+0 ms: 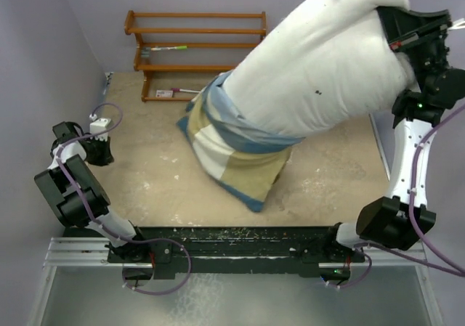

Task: Remove the pillowcase from the pillow
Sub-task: Remove the pillow from the pillowcase.

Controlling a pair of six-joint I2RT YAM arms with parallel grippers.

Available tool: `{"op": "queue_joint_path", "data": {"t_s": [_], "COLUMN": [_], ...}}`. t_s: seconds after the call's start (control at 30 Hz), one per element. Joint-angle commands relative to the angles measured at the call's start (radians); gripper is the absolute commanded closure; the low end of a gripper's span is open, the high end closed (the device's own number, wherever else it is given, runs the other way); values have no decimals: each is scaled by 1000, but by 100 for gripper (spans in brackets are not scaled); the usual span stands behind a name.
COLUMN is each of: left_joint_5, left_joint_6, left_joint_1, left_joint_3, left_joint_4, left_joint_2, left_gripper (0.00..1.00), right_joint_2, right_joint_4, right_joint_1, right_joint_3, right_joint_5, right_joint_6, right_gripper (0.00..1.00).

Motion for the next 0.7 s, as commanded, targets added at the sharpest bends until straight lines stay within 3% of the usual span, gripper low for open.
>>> {"op": "queue_joint_path", "data": {"t_s": [0.0,0.07,0.1,0.13,0.2,0.23,0.33,0.4,0.47,0.6,0.67], "left_joint_5": [-59,57,164,276,513,619,804,858,908,900,842], "left_joint_6": [86,112,134,161,218,256,334,302,85,-623,-766], "left_joint_1": [8,24,31,31,32,29,-56,-130,-187,-301,-370], "left_joint_3": [1,55,105,160,303,379,656,805,878,725,691], "left_joint_4": [2,-107,-199,-301,-506,-613,-859,-901,-774,97,289], "left_joint_2": [-62,-82,-102,-129,-185,-207,-220,-219,-238,-363,-384], "left_gripper": [100,100,91,67,10,1,0,0,0,0,0], "right_joint_2": [-88,-51,-33,-15,27,42,57,64,77,109,124], "right_joint_4": [182,182,158,124,26,-17,-98,-116,-185,-361,-395], "right_joint_1": [-37,-2,56,144,281,341,479,525,560,607,611], "right_joint_3": [39,140,187,227,305,316,301,300,337,483,540], "right_joint_5": [327,242,201,149,59,32,-16,-48,-76,-83,-96], "right_joint_6": [78,49,-16,-73,-181,-228,-340,-362,-398,-522,-528], "right_gripper": [100,100,100,100,100,100,100,100,100,100,100]}}
